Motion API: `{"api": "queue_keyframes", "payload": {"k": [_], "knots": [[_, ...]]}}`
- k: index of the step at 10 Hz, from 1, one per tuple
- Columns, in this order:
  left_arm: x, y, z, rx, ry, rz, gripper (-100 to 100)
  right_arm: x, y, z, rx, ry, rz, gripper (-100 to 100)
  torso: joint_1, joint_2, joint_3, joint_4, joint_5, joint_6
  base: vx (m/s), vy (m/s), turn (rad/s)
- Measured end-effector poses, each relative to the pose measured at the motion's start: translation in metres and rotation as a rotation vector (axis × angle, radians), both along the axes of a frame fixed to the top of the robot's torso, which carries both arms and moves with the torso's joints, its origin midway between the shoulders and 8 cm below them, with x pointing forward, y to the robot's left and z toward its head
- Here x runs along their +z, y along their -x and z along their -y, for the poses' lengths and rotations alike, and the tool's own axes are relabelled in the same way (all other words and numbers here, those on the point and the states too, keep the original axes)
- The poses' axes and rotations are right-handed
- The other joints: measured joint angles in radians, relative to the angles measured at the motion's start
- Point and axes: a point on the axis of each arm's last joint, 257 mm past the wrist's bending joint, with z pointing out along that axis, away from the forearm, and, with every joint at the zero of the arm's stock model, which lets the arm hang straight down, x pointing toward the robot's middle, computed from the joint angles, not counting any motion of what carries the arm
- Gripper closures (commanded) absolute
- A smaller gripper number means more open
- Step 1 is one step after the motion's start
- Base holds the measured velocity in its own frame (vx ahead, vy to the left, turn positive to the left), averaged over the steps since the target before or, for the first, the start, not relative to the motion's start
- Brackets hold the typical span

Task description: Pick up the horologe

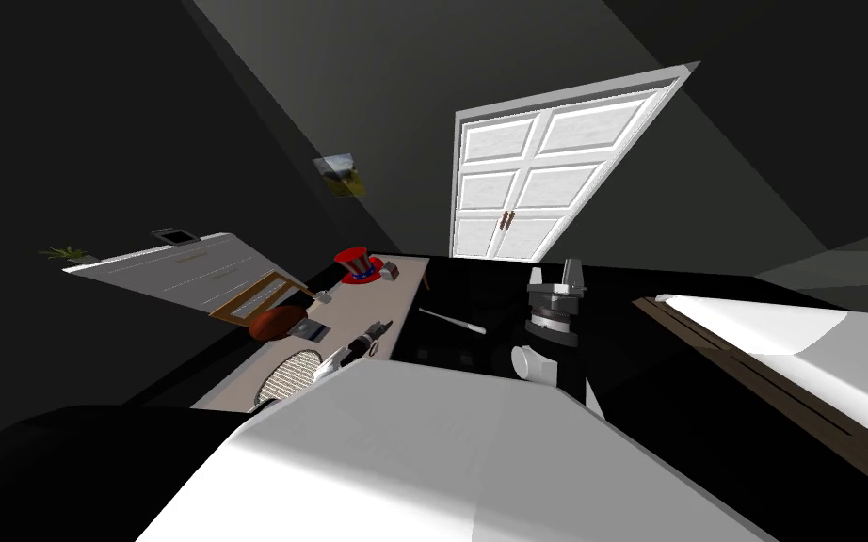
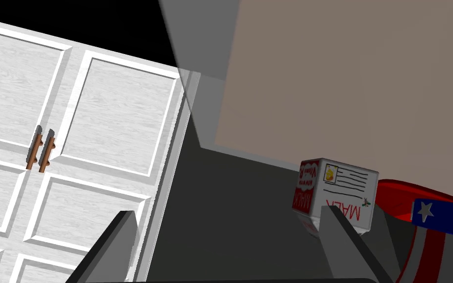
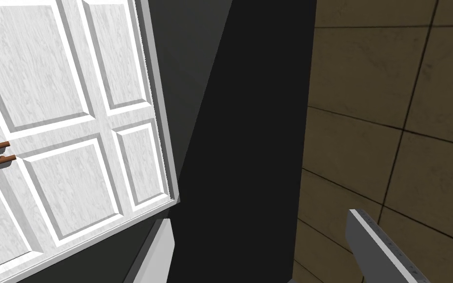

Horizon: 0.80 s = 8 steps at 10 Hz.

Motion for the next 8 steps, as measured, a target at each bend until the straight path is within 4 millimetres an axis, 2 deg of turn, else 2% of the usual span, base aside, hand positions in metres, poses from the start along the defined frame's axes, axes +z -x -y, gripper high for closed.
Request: {"api": "queue_keyframes", "payload": {"k": [2, 3, 5, 8], "knots": [[-0.014, 0.02, -0.005, -0.004, -0.016, -0.046, -100, 0.0, 0.0, 0.0, 0.0, 0.0, 0.0, 0, -0.001, -0.001, -0.001, 0.0, 0.0, 0.0, -0.02, 0.026, -0.024], [-0.017, 0.022, -0.006, -0.003, -0.017, -0.055, -100, 0.0, 0.0, 0.0, 0.0, 0.0, 0.0, 0, -0.003, -0.002, -0.001, 0.0, -0.001, 0.0, -0.019, 0.02, -0.089], [-0.034, 0.041, -0.013, -0.011, -0.035, -0.107, -100, 0.0, 0.0, 0.0, 0.0, 0.0, 0.0, 0, -0.001, -0.001, -0.001, 0.0, 0.0, 0.0, -0.061, 0.056, -0.149], [-0.062, 0.094, -0.018, -0.03, -0.061, -0.22, -100, 0.0, 0.0, 0.0, 0.0, 0.0, 0.0, 0, 0.001, 0.002, 0.001, 0.0, 0.0, 0.0, -0.066, 0.057, -0.066]]}}
